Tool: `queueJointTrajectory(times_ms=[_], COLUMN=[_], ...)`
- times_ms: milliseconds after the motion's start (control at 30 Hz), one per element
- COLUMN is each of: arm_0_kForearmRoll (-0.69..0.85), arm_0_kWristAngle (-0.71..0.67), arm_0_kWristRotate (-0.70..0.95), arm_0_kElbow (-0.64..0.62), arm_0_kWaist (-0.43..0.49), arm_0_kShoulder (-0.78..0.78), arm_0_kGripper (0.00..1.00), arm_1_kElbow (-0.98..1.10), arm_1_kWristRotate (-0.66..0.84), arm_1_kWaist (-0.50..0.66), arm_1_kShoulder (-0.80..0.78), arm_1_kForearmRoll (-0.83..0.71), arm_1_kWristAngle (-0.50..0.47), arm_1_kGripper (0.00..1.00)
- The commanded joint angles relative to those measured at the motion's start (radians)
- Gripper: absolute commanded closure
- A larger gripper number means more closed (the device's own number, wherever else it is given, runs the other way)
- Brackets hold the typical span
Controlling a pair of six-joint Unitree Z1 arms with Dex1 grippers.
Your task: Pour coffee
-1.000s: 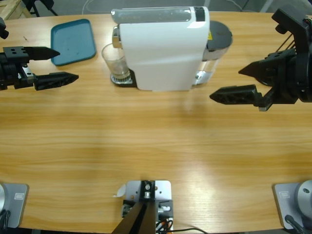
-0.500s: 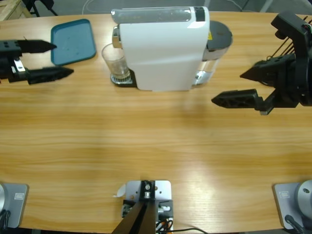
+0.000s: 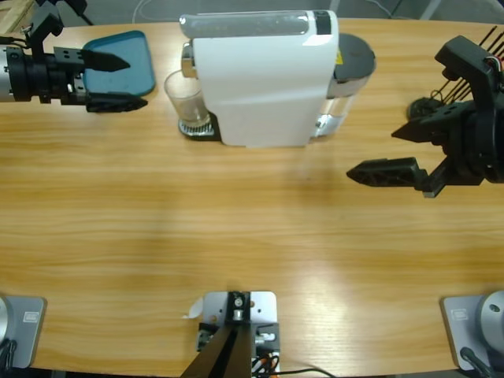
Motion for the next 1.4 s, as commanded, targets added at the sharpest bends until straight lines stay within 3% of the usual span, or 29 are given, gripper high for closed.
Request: queueJointTrajectory(times_ms=[33, 600, 1400], arm_0_kForearmRoll=[-0.009, -0.040, -0.075], arm_0_kWristAngle=[-0.089, -0.075, 0.002], arm_0_kWristRotate=[0.025, 0.051, 0.070], arm_0_kElbow=[-0.052, -0.159, -0.182], arm_0_kWaist=[0.008, -0.060, -0.102], arm_0_kShoulder=[0.119, 0.255, 0.325], arm_0_kGripper=[0.000, 0.000, 0.000], arm_1_kElbow=[0.031, -0.004, -0.042], arm_1_kWristRotate=[-0.005, -0.034, -0.052], arm_1_kWaist=[-0.014, -0.061, -0.111], arm_1_kShoulder=[0.053, 0.075, 0.076], arm_1_kForearmRoll=[0.003, 0.015, 0.044], arm_1_kWristAngle=[0.029, 0.034, 0.034], arm_1_kGripper=[0.000, 0.000, 0.000])
